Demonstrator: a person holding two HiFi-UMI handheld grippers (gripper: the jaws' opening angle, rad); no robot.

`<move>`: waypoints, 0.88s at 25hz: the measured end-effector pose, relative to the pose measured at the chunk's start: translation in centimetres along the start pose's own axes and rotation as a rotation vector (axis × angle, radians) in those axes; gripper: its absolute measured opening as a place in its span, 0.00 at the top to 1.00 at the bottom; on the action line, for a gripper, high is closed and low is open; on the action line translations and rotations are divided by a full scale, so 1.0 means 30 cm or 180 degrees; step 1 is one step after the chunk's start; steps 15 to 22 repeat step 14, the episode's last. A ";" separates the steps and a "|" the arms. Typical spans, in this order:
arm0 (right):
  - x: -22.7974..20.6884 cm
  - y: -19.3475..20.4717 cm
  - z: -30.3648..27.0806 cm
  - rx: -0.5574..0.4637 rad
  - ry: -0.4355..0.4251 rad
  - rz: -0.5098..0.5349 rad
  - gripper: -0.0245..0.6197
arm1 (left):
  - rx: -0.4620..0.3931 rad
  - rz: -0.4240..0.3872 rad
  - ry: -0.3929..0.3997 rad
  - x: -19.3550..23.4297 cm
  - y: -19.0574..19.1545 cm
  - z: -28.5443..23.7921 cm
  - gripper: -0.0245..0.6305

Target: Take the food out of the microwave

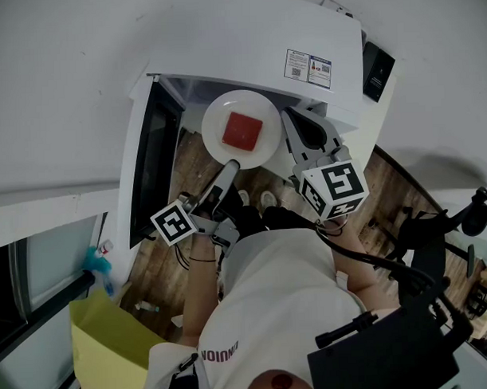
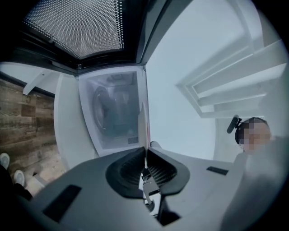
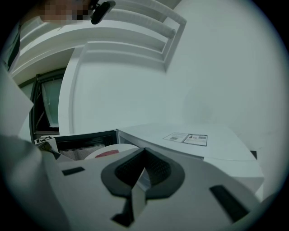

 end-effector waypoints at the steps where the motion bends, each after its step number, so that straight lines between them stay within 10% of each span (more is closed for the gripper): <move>1: 0.001 0.000 0.000 0.0002 -0.0002 -0.0001 0.93 | 0.0004 0.0000 0.0001 0.000 0.000 0.000 0.92; 22: 0.007 -0.007 0.009 0.0000 -0.0004 0.0042 0.93 | 0.0030 -0.0018 0.0039 -0.011 0.003 -0.006 0.92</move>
Point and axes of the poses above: the fingertips, and each gripper's own axes: z backward along the fingers, x to its left, y out of its underside, the point moved 5 cm from there along z, backward along the fingers, and after that the axes turned 6 degrees about -y, right-handed, at the moved point
